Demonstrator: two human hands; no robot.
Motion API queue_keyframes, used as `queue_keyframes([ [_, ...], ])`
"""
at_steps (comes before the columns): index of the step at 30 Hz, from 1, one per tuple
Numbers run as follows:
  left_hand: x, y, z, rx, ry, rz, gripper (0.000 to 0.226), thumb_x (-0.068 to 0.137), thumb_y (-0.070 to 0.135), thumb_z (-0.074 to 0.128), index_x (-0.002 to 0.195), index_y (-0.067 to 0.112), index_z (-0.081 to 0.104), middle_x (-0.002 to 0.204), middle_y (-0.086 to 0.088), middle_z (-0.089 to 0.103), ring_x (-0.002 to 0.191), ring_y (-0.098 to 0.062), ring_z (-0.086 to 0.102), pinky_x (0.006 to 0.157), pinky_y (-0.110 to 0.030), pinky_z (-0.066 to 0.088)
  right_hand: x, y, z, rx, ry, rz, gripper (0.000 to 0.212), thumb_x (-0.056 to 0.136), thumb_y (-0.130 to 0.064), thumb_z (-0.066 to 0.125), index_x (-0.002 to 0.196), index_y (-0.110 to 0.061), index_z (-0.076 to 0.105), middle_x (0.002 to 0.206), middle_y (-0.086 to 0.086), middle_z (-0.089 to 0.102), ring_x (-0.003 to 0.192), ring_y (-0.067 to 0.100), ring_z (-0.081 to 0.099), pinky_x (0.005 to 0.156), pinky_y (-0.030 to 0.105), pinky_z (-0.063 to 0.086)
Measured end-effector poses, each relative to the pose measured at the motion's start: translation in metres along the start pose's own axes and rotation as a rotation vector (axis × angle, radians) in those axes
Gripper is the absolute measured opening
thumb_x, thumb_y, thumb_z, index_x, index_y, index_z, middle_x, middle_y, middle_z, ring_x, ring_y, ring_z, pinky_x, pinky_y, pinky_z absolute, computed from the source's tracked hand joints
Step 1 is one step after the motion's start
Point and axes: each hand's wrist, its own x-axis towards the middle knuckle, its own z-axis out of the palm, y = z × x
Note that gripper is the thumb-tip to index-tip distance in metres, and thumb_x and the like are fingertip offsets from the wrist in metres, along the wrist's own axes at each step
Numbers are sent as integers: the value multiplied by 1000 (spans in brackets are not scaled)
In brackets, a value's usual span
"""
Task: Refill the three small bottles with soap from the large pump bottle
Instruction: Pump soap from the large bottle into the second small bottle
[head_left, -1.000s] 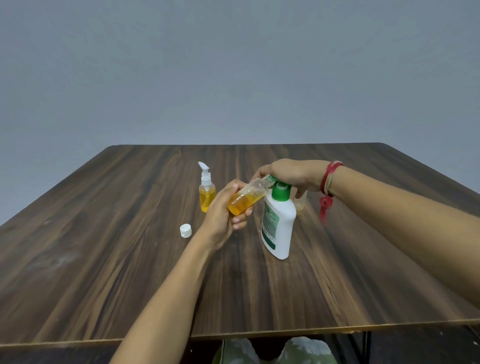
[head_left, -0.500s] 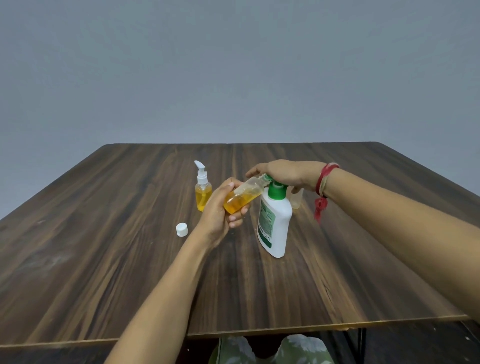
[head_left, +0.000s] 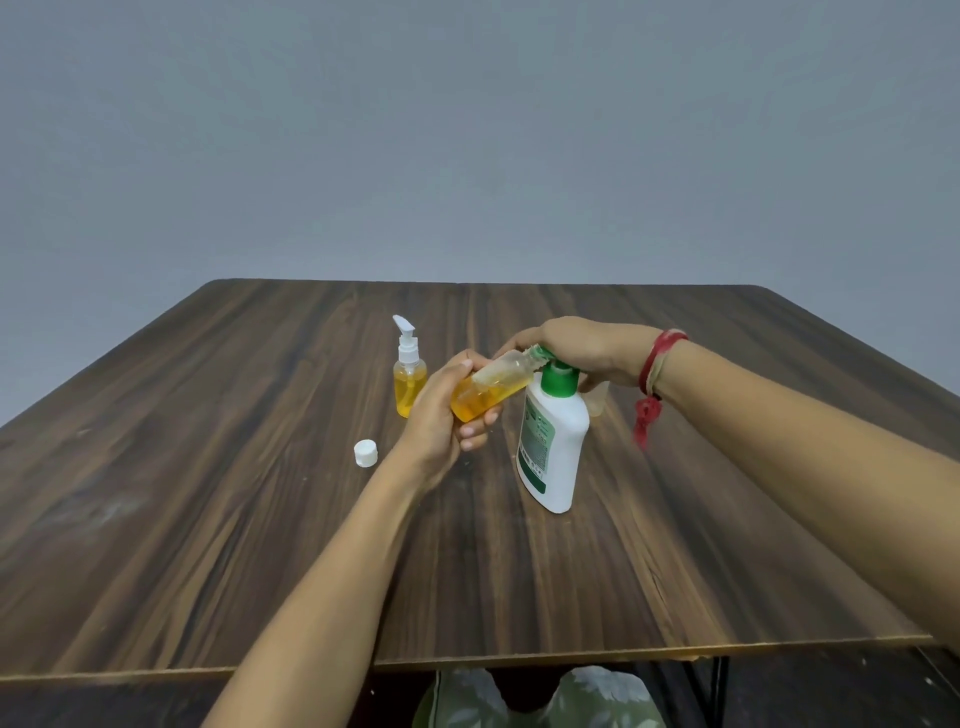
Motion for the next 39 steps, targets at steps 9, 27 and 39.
queue_keyframes([
  [9,0,-3,-1,-2,6,-8,39,102,22,28,73,16,54,68,-16,47,35,-5,28,34,-15,23,4,3,-1,53,-18,-7,37,94,-15,33,117,-24,61,85,-1,65,93,25,56,94,51,42],
  [27,0,-2,2,1,7,-9,41,102,21,28,71,18,56,61,-11,50,35,-5,27,35,-16,20,7,2,-3,37,-11,18,35,94,-17,35,116,-21,61,82,-4,63,94,24,52,98,53,37],
  [39,3,-3,0,6,30,10,33,101,20,29,76,12,49,63,-15,50,35,-6,26,34,-15,20,6,4,0,68,12,20,34,94,-16,33,111,-29,60,82,-4,63,96,26,53,99,52,39],
])
